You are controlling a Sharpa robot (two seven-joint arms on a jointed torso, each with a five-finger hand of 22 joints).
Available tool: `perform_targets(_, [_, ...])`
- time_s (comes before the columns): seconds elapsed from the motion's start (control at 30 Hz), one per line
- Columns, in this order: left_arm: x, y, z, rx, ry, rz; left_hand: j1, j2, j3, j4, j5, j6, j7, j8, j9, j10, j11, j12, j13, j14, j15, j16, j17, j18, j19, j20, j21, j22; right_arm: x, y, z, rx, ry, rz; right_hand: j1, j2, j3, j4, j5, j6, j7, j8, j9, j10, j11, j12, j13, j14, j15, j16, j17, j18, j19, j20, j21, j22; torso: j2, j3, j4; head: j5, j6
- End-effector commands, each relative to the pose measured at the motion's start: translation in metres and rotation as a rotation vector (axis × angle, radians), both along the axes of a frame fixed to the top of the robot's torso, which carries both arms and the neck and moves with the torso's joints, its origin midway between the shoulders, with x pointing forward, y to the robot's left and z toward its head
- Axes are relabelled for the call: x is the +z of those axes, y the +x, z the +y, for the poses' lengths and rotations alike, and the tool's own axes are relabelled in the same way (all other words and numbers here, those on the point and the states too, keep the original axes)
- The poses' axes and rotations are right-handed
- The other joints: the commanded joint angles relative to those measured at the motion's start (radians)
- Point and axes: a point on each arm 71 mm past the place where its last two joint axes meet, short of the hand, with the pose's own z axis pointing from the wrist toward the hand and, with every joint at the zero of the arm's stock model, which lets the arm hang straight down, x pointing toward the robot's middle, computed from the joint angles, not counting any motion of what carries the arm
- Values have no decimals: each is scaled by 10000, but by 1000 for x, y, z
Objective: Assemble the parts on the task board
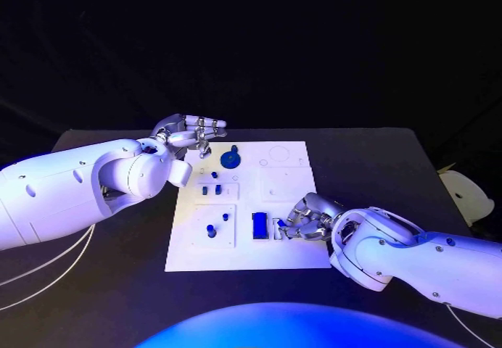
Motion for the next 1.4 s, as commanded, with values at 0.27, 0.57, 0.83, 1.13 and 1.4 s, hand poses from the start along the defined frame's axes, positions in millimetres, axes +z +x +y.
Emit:
perform_targets(0.27, [1,0,-3,-170,-114,-18,-25,114,1,-46,12,-71,-3,15,-10,-84,-2,63,13,-43,-8,-2,0,72,34,53,2,-9,-2,1,6,61,306,168,-291,24,-16,-7,41,146,-115,28,96,70,38,82,1134,923,-51,65,2082,-56,357,-57,65,2004,0,-3,-3,9,-2])
perform_targets(0.57, [1,-1,-3,-186,-115,-3,-25,114,1,-46,12,-71,-3,15,-10,-84,-2,63,13,-43,-8,-2,0,72,34,53,2,-9,-6,5,8,155,116,224,-458,36,-40,-6,7,173,-128,49,129,80,27,89,1144,921,-60,61,2071,-53,356,-65,53,2001,3,-5,9,13,-11])
perform_targets(0.83, [1,-1,-3,-223,-122,20,-28,130,13,-49,14,-79,-1,21,-12,-102,0,79,15,-42,-7,1,0,74,32,54,-8,-16,-7,7,9,261,-49,67,-900,19,-194,-3,-20,205,-135,82,194,100,23,108,1173,915,-65,49,2045,-44,340,-72,-8,1987,-2,-3,-4,32,-27])
perform_targets(1.13, [1,-1,-3,-233,-121,33,-28,130,13,-49,14,-79,-1,21,-12,-102,0,79,15,-42,-7,1,0,74,32,54,-8,-16,-6,8,10,316,-72,-32,-1495,26,-617,-7,-924,235,-138,126,287,128,26,141,1219,915,-62,47,2044,-45,341,-72,-9,1987,-6,4,8,20,-27])
perform_targets(1.4, [1,-1,-2,-222,-115,38,-28,130,13,-49,14,-79,-1,21,-12,-102,0,79,15,-42,-7,1,0,74,32,54,-8,-16,-5,6,11,387,-47,-147,-1623,6,-819,-13,-1276,231,-135,136,326,134,29,148,1234,913,-62,42,2034,-43,339,-70,-18,1985,-6,-2,2,25,-44])
